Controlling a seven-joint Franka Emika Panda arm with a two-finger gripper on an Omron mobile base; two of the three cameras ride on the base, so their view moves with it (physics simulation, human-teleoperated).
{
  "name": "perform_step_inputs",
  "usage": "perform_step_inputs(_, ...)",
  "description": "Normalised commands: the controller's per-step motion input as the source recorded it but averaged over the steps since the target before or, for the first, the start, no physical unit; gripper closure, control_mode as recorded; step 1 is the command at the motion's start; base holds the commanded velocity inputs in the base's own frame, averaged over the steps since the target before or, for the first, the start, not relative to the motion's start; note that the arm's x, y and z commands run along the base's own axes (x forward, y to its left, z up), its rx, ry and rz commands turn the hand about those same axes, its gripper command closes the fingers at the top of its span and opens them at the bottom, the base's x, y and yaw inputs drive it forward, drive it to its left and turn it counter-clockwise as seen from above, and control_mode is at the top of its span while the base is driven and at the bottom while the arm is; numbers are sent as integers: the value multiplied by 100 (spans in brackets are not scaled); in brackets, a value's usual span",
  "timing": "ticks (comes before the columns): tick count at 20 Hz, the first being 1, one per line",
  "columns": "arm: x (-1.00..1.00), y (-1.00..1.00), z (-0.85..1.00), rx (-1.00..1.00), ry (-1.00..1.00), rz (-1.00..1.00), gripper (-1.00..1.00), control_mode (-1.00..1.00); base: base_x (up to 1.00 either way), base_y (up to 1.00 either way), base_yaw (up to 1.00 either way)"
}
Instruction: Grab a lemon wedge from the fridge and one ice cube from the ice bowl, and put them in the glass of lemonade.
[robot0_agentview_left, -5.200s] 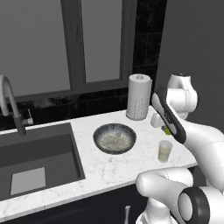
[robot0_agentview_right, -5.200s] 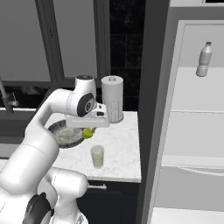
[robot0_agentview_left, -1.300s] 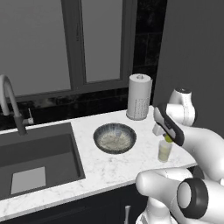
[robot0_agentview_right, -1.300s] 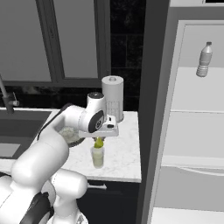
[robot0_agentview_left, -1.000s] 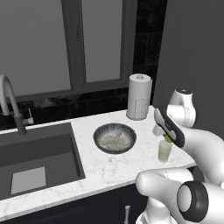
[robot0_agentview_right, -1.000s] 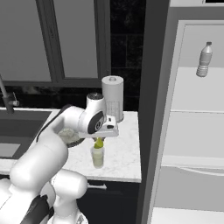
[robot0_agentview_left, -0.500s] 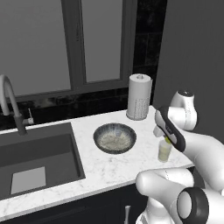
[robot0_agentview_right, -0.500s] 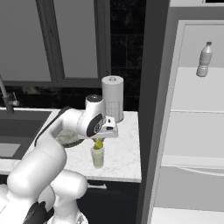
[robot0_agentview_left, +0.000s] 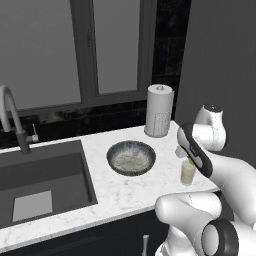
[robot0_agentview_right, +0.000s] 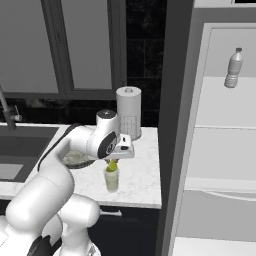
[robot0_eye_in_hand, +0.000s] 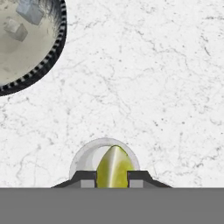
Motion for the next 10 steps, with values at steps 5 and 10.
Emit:
perform_step_inputs(5, 0, 0, 0, 0, 0, 0, -100, -100, 0, 0, 0)
perform_step_inputs(10, 0, 0, 0, 0, 0, 0, -100, -100, 0, 0, 0)
